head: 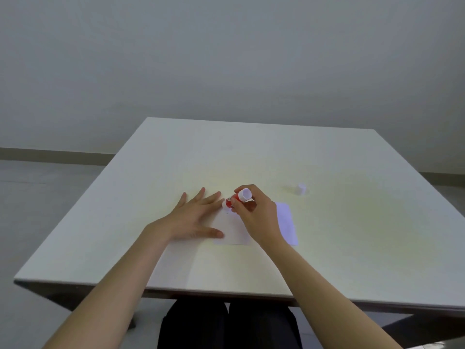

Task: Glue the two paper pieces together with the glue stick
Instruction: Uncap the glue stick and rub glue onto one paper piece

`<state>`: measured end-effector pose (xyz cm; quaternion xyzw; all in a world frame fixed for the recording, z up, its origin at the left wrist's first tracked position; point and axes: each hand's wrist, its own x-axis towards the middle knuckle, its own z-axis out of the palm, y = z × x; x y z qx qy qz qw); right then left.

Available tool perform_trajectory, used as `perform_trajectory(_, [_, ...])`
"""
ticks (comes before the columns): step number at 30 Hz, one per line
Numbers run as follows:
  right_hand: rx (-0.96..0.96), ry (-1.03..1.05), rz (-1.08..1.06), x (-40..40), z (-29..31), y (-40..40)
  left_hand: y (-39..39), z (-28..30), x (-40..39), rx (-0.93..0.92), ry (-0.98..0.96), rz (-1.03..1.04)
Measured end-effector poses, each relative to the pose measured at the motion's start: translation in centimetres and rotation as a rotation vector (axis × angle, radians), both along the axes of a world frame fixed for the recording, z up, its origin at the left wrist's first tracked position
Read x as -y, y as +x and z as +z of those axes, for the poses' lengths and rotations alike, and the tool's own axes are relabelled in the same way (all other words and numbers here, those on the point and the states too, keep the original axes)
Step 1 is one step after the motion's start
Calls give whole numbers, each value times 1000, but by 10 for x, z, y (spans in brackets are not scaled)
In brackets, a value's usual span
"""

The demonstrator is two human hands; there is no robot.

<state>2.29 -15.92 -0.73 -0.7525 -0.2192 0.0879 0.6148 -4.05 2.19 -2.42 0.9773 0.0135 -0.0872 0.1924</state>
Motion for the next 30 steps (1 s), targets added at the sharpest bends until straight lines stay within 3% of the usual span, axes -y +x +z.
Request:
perform_trajectory(5, [134, -61, 83, 5, -2, -7, 2, -2, -3, -23, -2, 3])
perform_trajectory(9, [70, -35, 188, 10, 1, -5, 2, 1, -2, -52, -4, 3])
perform_trajectory(12, [-22, 42, 103, 11, 4, 6, 2, 5, 0, -80, 27, -11])
perform_trajectory(16, [13, 26, -20, 12, 5, 12, 2, 7, 2, -98, 28, -5])
perform_trajectory(19, [102, -51, 81, 17, 5, 0, 1, 5, 1, -87, 24, -4])
perform_trajectory(23, [69, -53, 241, 20, 5, -9, 2, 2, 1, -78, 23, 7])
perform_trajectory(30, [35, -13, -13, 21, 8, 8, 2, 3, 0, -99, 11, 1])
